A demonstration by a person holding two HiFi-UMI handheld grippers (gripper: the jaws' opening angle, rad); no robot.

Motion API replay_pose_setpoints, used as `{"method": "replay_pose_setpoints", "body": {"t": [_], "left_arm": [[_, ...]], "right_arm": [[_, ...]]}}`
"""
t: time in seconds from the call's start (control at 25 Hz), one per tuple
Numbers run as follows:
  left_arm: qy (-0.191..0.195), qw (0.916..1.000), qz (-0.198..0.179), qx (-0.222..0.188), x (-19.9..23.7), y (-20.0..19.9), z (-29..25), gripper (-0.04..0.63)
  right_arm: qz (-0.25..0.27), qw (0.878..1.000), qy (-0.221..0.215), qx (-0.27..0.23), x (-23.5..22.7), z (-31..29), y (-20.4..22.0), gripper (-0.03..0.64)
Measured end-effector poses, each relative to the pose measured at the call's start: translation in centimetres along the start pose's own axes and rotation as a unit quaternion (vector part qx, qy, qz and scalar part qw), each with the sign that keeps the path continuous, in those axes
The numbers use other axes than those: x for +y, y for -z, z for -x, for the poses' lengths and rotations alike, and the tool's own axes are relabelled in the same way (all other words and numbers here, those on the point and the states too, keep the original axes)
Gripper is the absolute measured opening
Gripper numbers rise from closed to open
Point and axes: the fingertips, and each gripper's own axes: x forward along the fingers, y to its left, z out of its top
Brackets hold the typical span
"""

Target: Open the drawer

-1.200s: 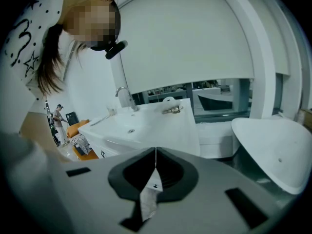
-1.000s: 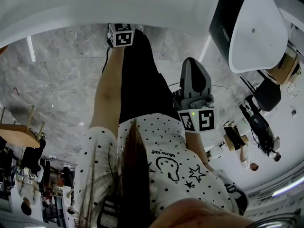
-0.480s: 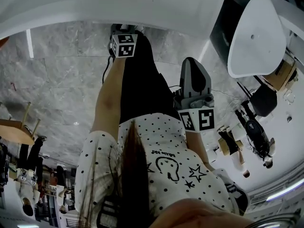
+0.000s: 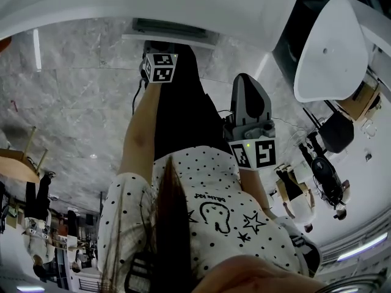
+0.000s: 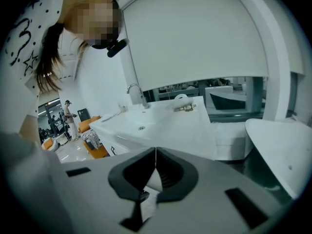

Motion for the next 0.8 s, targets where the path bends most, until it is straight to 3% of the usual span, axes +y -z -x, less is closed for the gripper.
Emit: {"method": "replay_pose_setpoints", "body": {"t": [0.4, 0.68, 0.8], "left_arm": [[-0.002, 1.0, 0.003, -0.009, 0.4, 0.5, 0.0, 0.124], [0.027, 0.9996, 0.003, -0.009, 0.4, 0.0, 3.8, 0.12], [0.038, 0.9988, -0.002, -0.031, -0.4, -1.8, 7.8, 0.047]], "right_arm": [[0.001, 1.0, -0.007, 0.004, 0.7, -0.1, 0.9, 0.015], [0.0, 1.0, -0.012, -0.009, 0.8, -0.5, 0.2, 0.015], [0.002, 1.0, -0.013, -0.015, 1.0, -0.2, -0.4, 0.015]]}}
